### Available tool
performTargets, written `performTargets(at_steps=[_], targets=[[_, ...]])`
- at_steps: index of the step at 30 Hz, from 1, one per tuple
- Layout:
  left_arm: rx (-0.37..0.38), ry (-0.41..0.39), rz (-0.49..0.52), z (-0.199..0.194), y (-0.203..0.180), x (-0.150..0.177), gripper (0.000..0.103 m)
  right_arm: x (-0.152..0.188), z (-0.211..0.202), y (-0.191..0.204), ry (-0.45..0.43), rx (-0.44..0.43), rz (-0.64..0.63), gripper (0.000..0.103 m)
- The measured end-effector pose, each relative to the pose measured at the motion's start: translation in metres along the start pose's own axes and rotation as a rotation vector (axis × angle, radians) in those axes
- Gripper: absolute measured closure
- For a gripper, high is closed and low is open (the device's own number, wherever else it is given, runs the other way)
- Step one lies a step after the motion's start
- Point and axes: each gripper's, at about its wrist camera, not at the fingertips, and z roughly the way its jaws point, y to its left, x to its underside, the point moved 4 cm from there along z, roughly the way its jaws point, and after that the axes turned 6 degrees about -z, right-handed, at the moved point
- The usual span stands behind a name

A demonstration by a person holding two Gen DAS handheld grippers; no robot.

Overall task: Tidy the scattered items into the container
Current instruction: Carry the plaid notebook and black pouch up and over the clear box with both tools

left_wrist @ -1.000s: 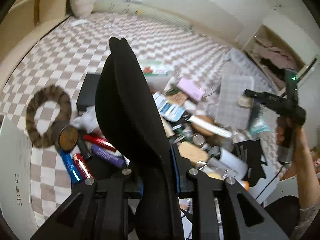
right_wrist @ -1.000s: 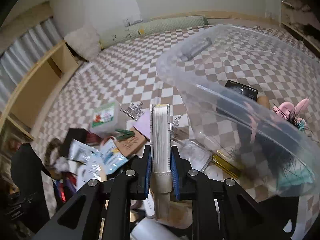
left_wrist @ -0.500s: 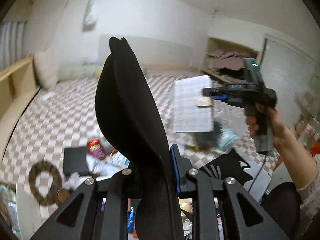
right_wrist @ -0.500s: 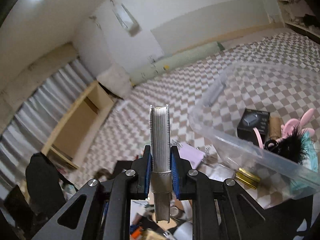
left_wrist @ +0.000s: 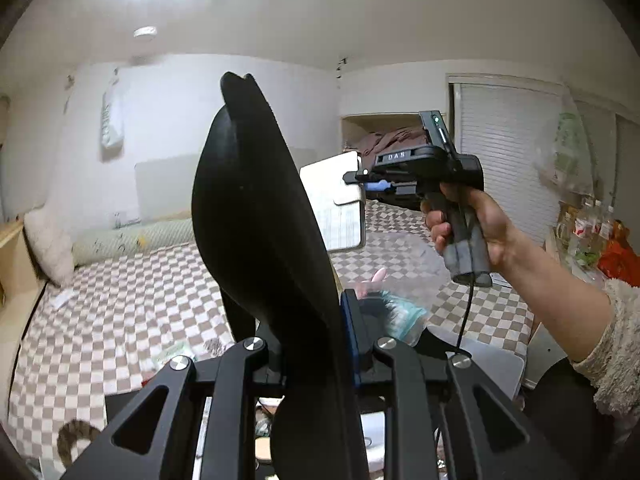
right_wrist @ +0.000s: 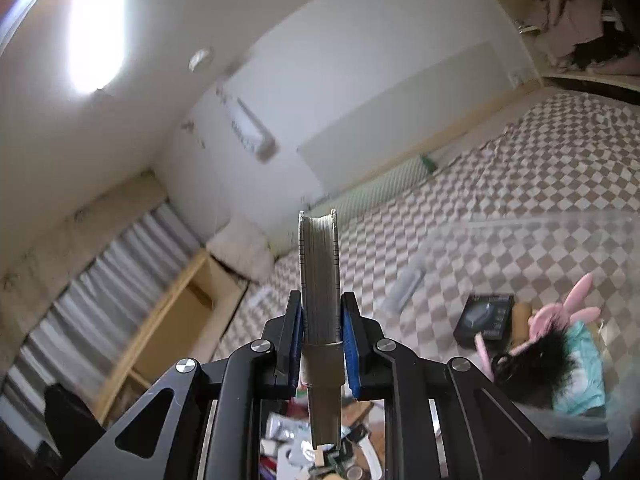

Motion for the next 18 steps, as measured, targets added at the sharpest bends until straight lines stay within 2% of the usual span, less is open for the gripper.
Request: performTargets(at_steps=[5, 11, 18], targets=[[0.021, -0.041, 0.087, 0.016, -0.019, -0.012, 0.082, -0.019, -0.022, -0.025, -0.071, 0.016, 0.052, 0.084], [0.038, -0.074, 0.151, 0.037, -0.039, -0.033, 0.082, -0.028, -0.036, -0.05, -0.117, 0.034, 0.07, 0.084], [0.066, -0.099, 0.135, 0.083, -0.055, -0.063, 0.082, -0.029, -0.04, -0.071, -0.109, 0.066, 0.046, 0.084]])
